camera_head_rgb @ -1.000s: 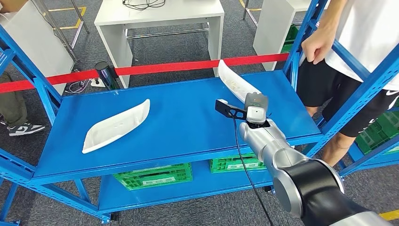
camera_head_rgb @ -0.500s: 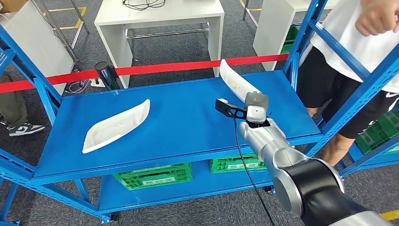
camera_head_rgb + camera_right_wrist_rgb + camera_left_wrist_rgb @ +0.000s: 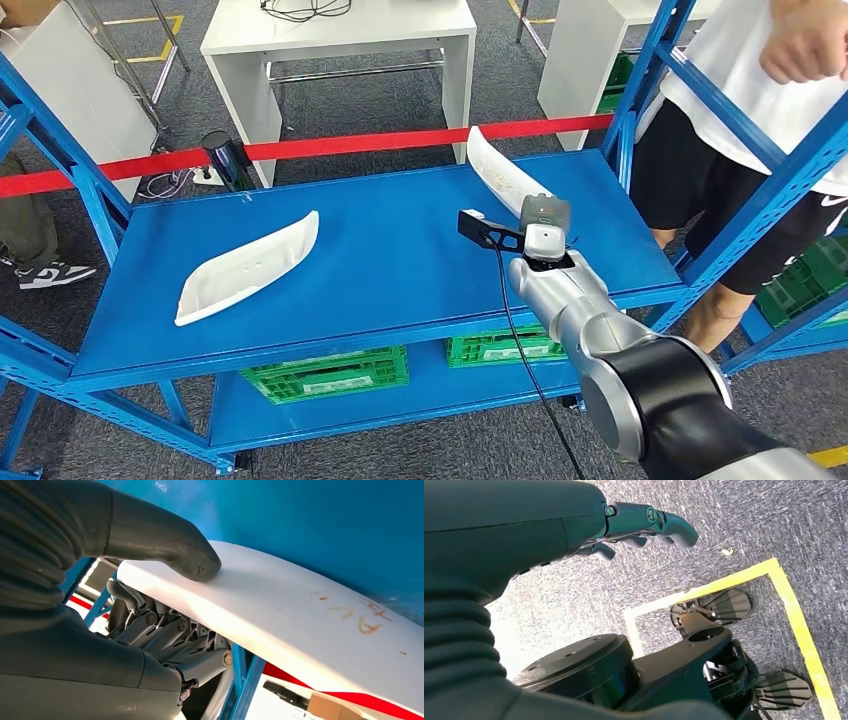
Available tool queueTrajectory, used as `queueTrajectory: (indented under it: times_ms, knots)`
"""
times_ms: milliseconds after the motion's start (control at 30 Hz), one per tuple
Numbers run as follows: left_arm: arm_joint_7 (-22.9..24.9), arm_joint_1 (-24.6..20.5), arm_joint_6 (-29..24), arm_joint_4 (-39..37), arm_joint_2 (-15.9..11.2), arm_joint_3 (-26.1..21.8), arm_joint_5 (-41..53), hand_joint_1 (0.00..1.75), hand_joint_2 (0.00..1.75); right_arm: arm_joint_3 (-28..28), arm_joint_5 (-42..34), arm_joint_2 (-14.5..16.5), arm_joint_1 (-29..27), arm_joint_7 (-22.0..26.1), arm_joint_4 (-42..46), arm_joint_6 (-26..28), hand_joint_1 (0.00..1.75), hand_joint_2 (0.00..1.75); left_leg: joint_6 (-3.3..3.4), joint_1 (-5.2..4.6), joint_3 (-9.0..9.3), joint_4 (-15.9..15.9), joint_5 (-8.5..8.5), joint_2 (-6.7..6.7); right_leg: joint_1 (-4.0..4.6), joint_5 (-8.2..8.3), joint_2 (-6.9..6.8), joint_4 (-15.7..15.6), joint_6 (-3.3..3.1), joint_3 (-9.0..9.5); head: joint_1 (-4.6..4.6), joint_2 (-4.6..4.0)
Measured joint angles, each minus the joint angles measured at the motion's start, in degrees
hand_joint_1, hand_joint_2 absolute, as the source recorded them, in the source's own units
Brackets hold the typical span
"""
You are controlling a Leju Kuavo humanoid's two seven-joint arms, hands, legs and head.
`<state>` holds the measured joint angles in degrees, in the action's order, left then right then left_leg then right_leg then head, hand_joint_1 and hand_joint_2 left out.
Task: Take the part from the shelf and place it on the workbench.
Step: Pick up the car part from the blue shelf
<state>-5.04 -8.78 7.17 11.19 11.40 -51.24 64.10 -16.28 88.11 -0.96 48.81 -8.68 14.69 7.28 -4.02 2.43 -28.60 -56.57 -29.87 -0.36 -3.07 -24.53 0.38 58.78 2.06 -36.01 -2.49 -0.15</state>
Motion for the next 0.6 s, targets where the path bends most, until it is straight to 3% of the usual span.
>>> queueTrajectory:
  times_ms: [600]
  knots:
    - [-0.80, -0.22, 0.00, 0.00, -0.01, 0.26, 0.49, 0.00, 1.75, 0.95, 0.61, 0.27, 0.17, 0.32, -0.01, -0.25, 1.62, 1.75, 0.00, 0.00, 0.03, 0.00, 0.00, 0.00, 0.00, 0.00, 0.00, 0.00, 0.00, 0.03, 0.00, 0.00]
